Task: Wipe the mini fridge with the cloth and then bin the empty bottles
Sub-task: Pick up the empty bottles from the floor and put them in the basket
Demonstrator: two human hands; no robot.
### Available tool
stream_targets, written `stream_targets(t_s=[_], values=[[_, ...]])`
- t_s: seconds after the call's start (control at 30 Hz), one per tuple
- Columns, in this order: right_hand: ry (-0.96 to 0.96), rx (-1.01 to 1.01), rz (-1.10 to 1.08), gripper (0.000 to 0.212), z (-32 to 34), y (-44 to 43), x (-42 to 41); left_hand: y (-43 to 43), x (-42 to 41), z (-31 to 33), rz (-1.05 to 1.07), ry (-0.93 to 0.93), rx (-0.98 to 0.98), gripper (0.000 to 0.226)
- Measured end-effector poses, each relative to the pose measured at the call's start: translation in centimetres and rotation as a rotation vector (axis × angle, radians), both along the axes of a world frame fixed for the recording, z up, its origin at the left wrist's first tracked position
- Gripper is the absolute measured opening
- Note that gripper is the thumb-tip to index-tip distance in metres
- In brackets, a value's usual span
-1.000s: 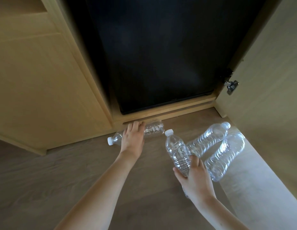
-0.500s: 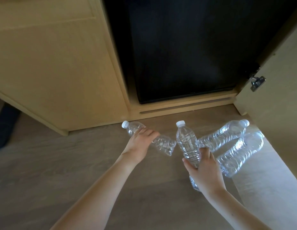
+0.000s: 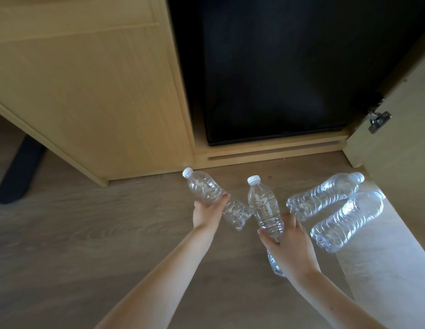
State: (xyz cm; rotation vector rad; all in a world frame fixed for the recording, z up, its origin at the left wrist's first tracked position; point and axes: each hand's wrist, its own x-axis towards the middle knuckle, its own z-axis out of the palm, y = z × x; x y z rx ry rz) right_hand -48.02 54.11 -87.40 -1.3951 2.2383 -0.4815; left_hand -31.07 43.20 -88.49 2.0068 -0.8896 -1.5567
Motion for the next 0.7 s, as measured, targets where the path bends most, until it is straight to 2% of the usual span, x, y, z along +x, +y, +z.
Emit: stream_targets(t_s=[0.23, 0.43, 0.53, 0.7], values=[[-0.026, 0.036, 0.024, 0.060, -0.1, 0.7, 0.2, -0.9, -1.8, -1.4, 0.015, -0.108, 0.026, 0.068], [-0.090, 0.020, -0.050, 0.059, -0.3, 1.3, -0.3, 0.7, -2.0, -1.3, 0.068, -0.060, -0.036, 0.053], [-0.136, 0.042, -0.110, 0.055, 0.9, 2.4, 0.2, 3.7, -1.5, 0.7, 0.085, -0.046, -0.029, 0.052], [-0.207, 0.052, -0.163, 0.047, 6.6, 4.7, 2.2, 9.6, 1.1, 7.6, -0.031, -0.102, -0.020, 0.044]])
